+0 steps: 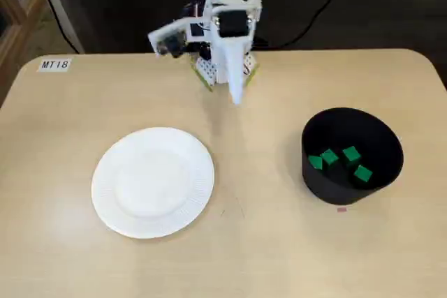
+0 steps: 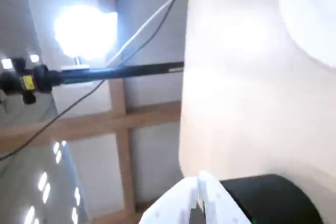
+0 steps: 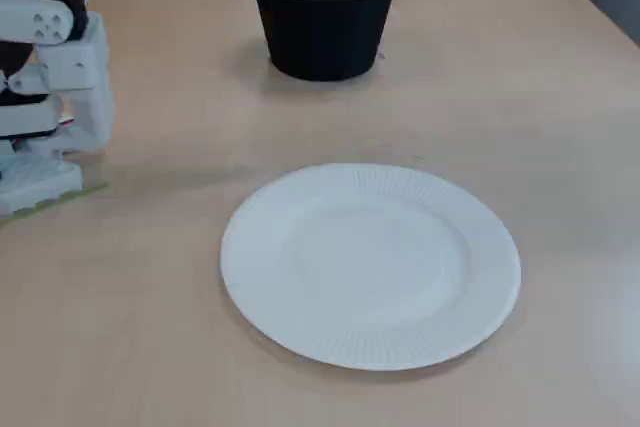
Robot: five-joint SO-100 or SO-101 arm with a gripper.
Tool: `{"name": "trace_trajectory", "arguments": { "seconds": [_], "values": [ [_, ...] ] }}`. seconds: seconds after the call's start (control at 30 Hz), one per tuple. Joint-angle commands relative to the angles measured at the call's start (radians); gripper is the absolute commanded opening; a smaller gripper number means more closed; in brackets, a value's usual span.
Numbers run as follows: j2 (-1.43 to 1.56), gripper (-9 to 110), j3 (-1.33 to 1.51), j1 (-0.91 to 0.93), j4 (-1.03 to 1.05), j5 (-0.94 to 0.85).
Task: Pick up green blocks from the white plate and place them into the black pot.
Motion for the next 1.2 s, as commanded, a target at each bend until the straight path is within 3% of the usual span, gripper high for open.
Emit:
{"name": "trace_trajectory", "arguments": {
  "seconds": [0.0,0.23,0.57,1.17],
  "values": [
    [0.055,-2,0.083,0.031,0.032,0.006],
    [0.252,-2,0.365,0.067,0.060,0.003],
    [0.252,-2,0.528,0.058,0.057,-0.008],
    [0.252,-2,0.534,0.048,0.051,-0.020]
  ]
}}
